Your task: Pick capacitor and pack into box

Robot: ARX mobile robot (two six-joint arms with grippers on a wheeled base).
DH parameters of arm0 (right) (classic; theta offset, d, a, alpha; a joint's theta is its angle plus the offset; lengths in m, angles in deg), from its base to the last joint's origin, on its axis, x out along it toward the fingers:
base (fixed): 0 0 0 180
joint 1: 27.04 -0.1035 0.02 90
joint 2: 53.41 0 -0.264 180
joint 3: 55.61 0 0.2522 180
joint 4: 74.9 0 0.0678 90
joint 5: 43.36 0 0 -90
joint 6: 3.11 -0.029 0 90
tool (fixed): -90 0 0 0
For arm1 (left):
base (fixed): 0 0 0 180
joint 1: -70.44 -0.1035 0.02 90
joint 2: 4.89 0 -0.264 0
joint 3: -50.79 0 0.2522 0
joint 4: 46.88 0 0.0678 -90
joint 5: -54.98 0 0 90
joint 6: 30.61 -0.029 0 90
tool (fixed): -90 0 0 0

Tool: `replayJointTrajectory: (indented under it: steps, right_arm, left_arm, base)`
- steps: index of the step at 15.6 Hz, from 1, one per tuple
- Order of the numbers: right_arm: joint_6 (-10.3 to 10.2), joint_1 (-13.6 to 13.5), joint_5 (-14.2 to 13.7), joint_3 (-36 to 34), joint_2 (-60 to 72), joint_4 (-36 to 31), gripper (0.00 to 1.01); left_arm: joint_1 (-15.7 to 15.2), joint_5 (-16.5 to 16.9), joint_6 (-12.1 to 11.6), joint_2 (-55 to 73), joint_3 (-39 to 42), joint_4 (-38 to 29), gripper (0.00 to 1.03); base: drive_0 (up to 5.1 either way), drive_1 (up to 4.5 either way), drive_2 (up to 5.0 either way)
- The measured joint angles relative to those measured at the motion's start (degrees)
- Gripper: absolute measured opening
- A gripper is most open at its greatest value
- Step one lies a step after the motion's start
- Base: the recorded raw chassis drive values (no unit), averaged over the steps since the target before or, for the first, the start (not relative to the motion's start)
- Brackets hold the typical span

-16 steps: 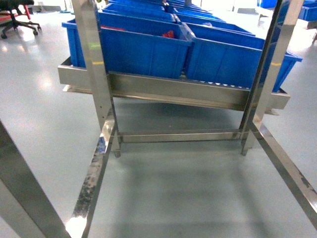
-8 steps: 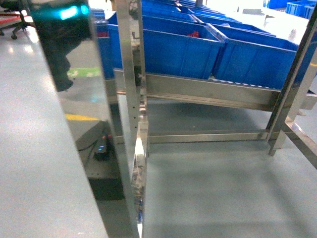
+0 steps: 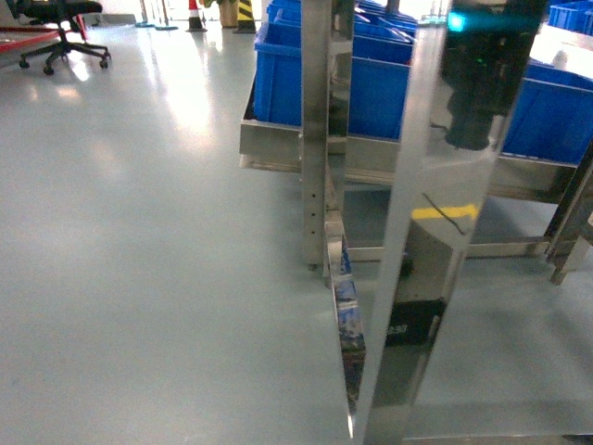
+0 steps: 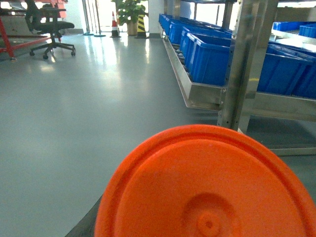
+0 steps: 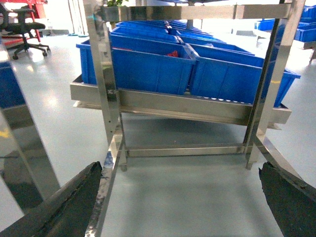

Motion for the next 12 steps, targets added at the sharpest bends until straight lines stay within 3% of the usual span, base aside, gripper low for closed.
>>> replayJointTrajectory:
  steps: [12]
  right_arm:
    - [0.0,0.0,0.0,0.0,0.0,0.0,0.98]
  left_arm:
    - [0.0,0.0,0.0,0.0,0.0,0.2,0.44]
  base:
    - [-5.0,2.50,2.5]
